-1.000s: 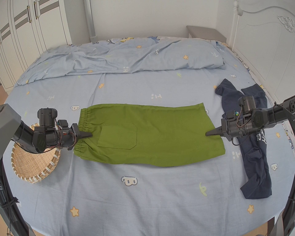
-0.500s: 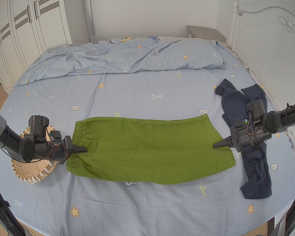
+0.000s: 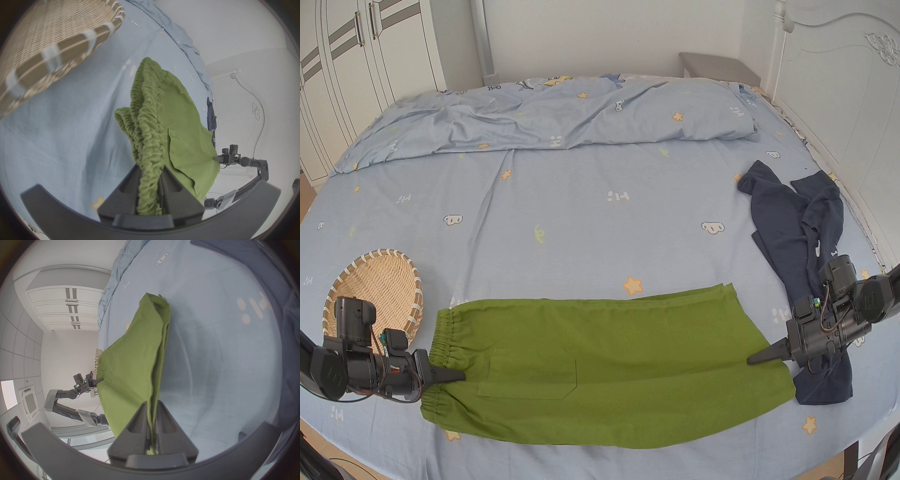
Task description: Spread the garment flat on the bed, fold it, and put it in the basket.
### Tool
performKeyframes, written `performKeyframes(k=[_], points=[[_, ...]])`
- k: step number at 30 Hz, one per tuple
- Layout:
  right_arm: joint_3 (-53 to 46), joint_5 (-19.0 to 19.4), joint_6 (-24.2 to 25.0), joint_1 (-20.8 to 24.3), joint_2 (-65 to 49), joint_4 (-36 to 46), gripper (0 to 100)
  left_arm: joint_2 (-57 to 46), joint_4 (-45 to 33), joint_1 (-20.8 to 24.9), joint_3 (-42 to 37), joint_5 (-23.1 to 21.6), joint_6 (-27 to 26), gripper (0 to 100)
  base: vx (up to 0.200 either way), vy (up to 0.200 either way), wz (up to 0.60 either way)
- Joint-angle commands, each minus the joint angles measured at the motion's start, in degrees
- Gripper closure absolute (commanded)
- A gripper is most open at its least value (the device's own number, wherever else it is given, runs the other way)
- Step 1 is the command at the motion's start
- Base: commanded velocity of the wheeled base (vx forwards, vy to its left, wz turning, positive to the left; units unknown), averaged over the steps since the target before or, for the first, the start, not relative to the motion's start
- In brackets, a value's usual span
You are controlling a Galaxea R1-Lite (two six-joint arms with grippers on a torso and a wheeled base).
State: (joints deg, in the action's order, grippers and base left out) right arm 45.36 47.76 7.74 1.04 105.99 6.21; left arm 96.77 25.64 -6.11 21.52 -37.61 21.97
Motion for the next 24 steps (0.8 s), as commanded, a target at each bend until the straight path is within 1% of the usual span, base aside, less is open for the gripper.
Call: performKeyframes(k=[1,2,3,4,5,9,10,19,20,23,24], points=[[-6.69,0.49,-0.53,0.11,-2.45,-4.01,100,-3.34,3.81,0.13,-7.1,0.08,-1.84,100,0.0,0.0,0.0],[-6.69,0.49,-0.53,0.11,-2.45,-4.01,100,-3.34,3.81,0.13,-7.1,0.08,-1.84,100,0.0,0.0,0.0],[-8.54,0.58,-0.53,0.28,-2.1,-6.64,100,-2.9,6.44,0.31,-8.6,0.08,-2.02,100,0.0,0.0,0.0],[-8.54,0.58,-0.53,0.28,-2.1,-6.64,100,-2.9,6.44,0.31,-8.6,0.08,-2.02,100,0.0,0.0,0.0],[-9.33,0.58,-0.62,0.28,-1.83,-8.49,100,-2.37,7.85,0.31,-9.21,0.17,-2.02,100,0.0,0.0,0.0],[-9.33,0.58,-0.62,0.28,-0.69,-9.63,100,-2.29,8.55,0.31,-9.83,0.17,-2.02,100,0.0,0.0,0.0],[-9.24,0.58,-0.62,0.28,-0.43,-9.63,0,-2.2,8.55,0.39,-9.91,0.17,-2.02,100,0.0,0.0,0.0],[-8.62,0.66,-0.53,-0.51,0.27,-10.42,0,-2.55,8.55,0.22,-9.91,0.69,-2.28,100,0.0,0.0,0.0],[-8.27,0.66,-0.36,-1.48,-0.43,-10.86,0,-3.52,8.55,-0.22,-9.83,0.87,-2.37,100,0.0,0.0,0.0],[-7.39,1.02,-0.01,-2.35,-1.92,-10.95,0,-6.94,8.46,-0.75,-9.65,1.57,-2.19,100,0.0,0.0,0.0],[-6.07,0.66,0.26,-2.71,-4.91,-10.51,0,-10.81,7.85,-1.8,-9.3,2.89,-2.1,100,0.0,0.0,0.0]])
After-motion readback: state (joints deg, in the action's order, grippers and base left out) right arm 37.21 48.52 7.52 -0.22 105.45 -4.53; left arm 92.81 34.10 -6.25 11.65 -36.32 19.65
